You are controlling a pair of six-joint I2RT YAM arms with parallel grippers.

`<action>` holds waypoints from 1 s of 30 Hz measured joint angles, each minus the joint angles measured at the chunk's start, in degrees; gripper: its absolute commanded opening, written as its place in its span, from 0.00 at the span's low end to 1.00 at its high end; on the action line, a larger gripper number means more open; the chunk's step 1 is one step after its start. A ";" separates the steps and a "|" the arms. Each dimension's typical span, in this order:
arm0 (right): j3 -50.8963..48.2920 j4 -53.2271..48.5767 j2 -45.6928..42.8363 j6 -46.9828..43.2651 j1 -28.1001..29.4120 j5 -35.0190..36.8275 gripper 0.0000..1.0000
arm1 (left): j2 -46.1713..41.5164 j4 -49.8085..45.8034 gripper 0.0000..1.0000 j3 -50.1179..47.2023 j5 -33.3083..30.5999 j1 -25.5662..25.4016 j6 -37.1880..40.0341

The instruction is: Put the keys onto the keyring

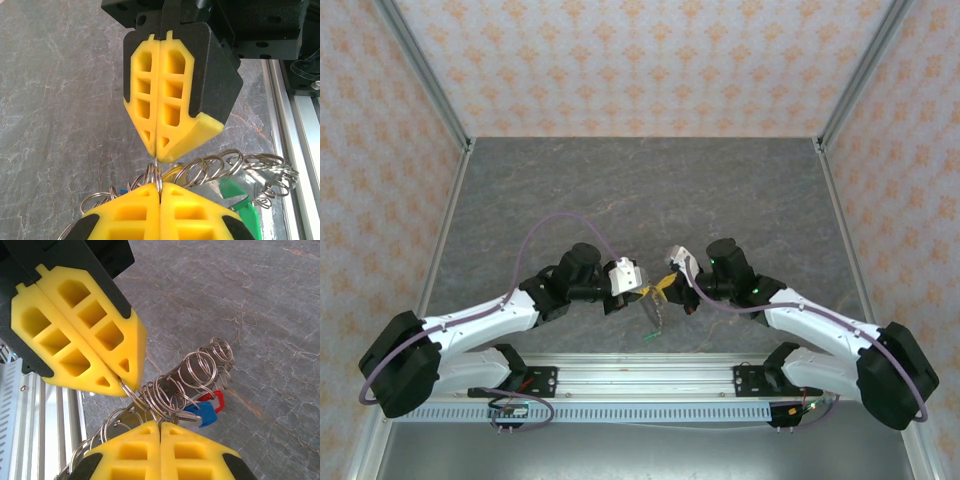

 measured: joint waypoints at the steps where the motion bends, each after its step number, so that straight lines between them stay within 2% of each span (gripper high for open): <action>1: -0.02 -0.09 -0.07 -0.17 0.00 0.00 0.01 | 0.00 0.00 0.00 0.00 0.02 0.00 0.02; 14: 0.00 -1.51 -0.85 -3.37 0.02 1.49 0.02 | 0.96 1.42 0.00 0.02 0.04 -0.02 -0.17; 21: 0.00 -3.91 -3.19 -7.52 -0.04 2.67 0.13 | 0.92 1.40 0.00 0.02 0.02 0.00 -0.17; 30: 0.68 -7.06 -7.30 -11.65 -0.15 1.42 0.14 | 0.81 1.29 0.00 0.02 0.04 0.00 0.00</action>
